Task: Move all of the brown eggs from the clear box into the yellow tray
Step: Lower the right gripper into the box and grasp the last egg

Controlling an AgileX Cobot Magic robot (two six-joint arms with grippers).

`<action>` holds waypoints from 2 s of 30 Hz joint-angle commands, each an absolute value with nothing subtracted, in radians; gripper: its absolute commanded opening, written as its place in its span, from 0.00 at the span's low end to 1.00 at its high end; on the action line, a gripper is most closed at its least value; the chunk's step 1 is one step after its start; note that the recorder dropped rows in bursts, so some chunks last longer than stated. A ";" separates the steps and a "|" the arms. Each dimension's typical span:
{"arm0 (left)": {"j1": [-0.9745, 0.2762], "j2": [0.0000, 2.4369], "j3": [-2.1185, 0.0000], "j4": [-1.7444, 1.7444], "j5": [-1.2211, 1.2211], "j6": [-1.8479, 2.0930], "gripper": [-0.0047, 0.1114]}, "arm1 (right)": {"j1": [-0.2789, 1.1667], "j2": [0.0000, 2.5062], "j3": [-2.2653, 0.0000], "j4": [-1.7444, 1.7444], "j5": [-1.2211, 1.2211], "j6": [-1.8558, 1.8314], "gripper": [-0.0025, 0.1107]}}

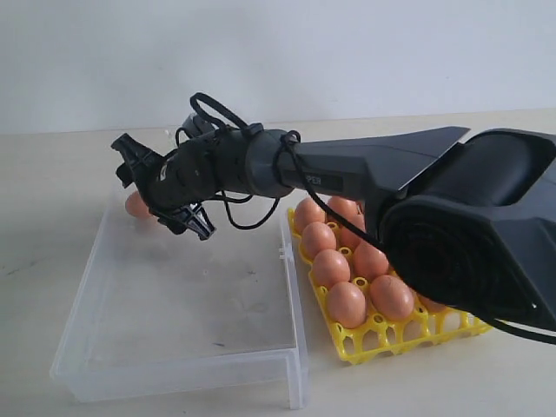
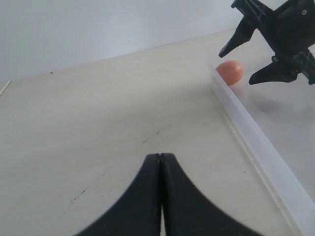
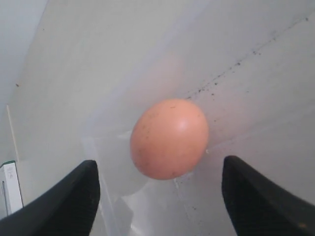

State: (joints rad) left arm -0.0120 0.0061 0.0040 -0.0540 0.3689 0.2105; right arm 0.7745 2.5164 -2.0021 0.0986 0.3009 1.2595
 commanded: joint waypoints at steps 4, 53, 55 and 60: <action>-0.010 0.000 0.000 -0.062 0.360 0.206 0.04 | 0.771 2.554 -2.056 0.069 0.309 1.267 0.62; -0.010 0.000 0.000 -0.062 0.360 0.206 0.04 | 0.759 2.534 -2.100 0.104 0.427 0.832 0.02; -0.010 0.000 0.000 -0.062 0.360 0.206 0.04 | 0.759 2.512 -2.100 0.066 0.482 0.698 0.02; -0.010 0.000 0.000 -0.062 0.360 0.206 0.04 | 0.764 2.461 -2.100 -0.030 0.635 0.505 0.02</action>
State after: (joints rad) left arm -0.0120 0.0061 0.0040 -0.0540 0.3689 0.2105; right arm 0.7622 2.4999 -2.0969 0.0309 0.5591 0.6029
